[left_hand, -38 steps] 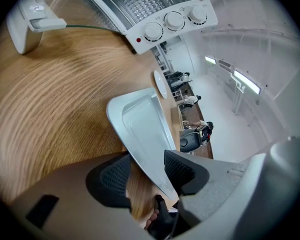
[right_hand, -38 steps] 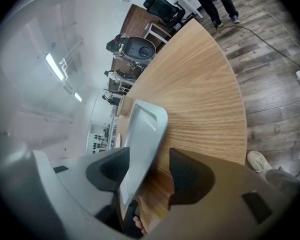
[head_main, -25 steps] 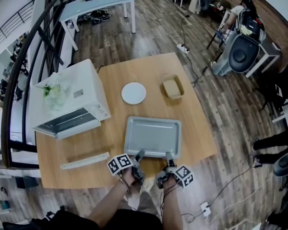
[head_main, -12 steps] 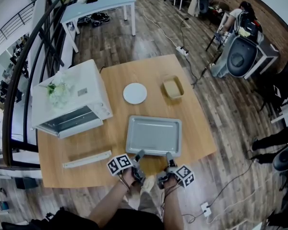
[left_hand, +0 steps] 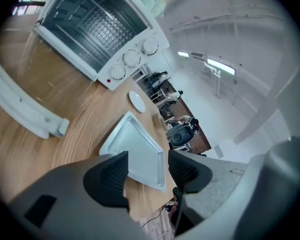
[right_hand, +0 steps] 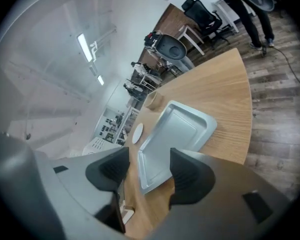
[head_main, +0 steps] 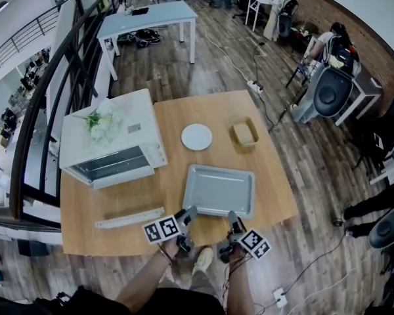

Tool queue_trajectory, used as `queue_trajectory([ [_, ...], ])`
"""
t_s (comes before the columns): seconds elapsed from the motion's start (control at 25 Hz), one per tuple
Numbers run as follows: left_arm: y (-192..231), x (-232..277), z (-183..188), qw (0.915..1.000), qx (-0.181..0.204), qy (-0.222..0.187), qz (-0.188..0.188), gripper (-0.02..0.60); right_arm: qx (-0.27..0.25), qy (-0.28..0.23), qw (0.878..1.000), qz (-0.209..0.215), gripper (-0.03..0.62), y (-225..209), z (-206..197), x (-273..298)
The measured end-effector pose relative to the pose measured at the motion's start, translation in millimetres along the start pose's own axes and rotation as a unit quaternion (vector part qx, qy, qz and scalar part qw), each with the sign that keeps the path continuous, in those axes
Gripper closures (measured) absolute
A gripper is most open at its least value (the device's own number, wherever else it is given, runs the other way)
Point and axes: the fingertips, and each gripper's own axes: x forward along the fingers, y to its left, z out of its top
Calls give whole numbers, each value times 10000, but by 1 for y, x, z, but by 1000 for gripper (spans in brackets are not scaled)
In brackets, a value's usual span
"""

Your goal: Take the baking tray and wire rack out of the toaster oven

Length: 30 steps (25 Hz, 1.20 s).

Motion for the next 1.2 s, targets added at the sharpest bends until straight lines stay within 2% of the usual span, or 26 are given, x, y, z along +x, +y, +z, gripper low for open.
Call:
queue_trajectory([
  [0.12,-3,-31,24,9986,457,-254,-13,342,-476,19,9987,177,358,32,-7,-3],
  [0.24,-6,-63,46,9935,985,-567,61,362,-1046,54,9940,301,364,63,-19,-5],
  [0.4,-10,-106,70,9816,1659,-932,173,387,-1831,28,9812,613,382,106,-40,-7],
  [0.48,-12,-128,78,9722,2041,-1102,313,397,-2181,31,9731,739,391,129,-52,-13],
  [0.6,-16,-162,89,9556,2566,-1371,473,408,-2831,-11,9552,864,410,156,-73,-22],
  [0.72,-15,-197,101,9385,2994,-1613,591,425,-3557,-105,9296,960,431,182,-99,-29],
  [0.88,-14,-246,121,9166,3423,-1911,787,443,-4228,-229,8976,1226,442,230,-132,-41],
  [0.96,-9,-269,128,9104,3494,-2038,870,453,-4442,-230,8852,1366,455,251,-152,-44],
  [1.2,10,-334,140,8938,3659,-2306,1182,477,-4818,-104,8580,1778,490,296,-214,-55],
])
